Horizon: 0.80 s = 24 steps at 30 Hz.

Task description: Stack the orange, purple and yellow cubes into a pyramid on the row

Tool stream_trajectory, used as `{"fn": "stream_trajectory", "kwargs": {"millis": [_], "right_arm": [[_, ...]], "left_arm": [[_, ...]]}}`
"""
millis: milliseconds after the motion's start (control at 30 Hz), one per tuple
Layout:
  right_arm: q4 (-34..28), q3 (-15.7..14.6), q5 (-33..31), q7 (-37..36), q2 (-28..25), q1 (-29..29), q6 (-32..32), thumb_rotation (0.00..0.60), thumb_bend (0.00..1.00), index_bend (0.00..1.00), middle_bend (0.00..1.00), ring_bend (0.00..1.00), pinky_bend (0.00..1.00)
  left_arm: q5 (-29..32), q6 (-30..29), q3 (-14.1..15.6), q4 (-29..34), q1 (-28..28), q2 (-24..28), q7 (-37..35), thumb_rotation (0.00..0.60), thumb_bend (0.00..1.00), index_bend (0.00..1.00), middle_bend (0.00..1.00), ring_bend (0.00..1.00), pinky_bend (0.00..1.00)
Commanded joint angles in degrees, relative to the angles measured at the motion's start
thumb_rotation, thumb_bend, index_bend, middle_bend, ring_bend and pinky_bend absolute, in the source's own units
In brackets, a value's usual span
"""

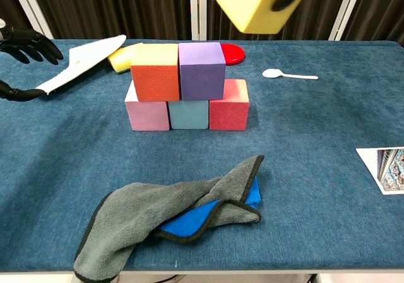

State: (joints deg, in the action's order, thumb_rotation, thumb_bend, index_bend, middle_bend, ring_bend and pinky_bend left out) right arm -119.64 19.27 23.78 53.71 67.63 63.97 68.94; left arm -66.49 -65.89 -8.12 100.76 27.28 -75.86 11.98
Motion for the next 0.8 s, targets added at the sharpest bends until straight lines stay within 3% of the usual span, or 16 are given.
{"fn": "stream_trajectory", "kwargs": {"millis": [33,267,467,700,800], "right_arm": [[-0.1,2.3,-6.7,4.1,3.9,5.5,3.6,0.600,0.23,0.49,0.49,0.23,0.15],[4.4,2.5,-12.8,7.6,8.3,11.2,3.5,0.600,0.23,0.47,0.46,0.23,0.13],[6.6,2.4,-17.0,11.3,10.6,15.5,3.9,0.600,0.23,0.38,0.40,0.22,0.08],[7.2,1.7,-18.1,12.1,11.3,17.2,3.2,0.600,0.21,0.18,0.25,0.12,0.03],[6.5,1.3,-17.9,10.9,10.1,16.7,1.3,0.600,0.15,0.05,0.15,0.05,0.00]], "left_arm": [[0.1,0.0,0.0,0.1,0.0,0.0,0.0,0.600,0.28,0.26,0.24,0.22,0.21],[0.6,0.1,-0.1,-0.3,-0.1,-0.2,-0.4,0.600,0.28,0.26,0.24,0.22,0.21],[0.6,0.0,-0.1,-0.6,-0.2,-0.2,-1.0,0.600,0.28,0.26,0.24,0.22,0.21],[0.6,0.2,-0.1,-0.9,-0.3,-0.2,-1.6,0.600,0.28,0.26,0.24,0.22,0.21],[0.7,-0.2,0.0,-1.4,-0.3,-0.4,-0.4,0.600,0.28,0.26,0.24,0.22,0.21]]}}
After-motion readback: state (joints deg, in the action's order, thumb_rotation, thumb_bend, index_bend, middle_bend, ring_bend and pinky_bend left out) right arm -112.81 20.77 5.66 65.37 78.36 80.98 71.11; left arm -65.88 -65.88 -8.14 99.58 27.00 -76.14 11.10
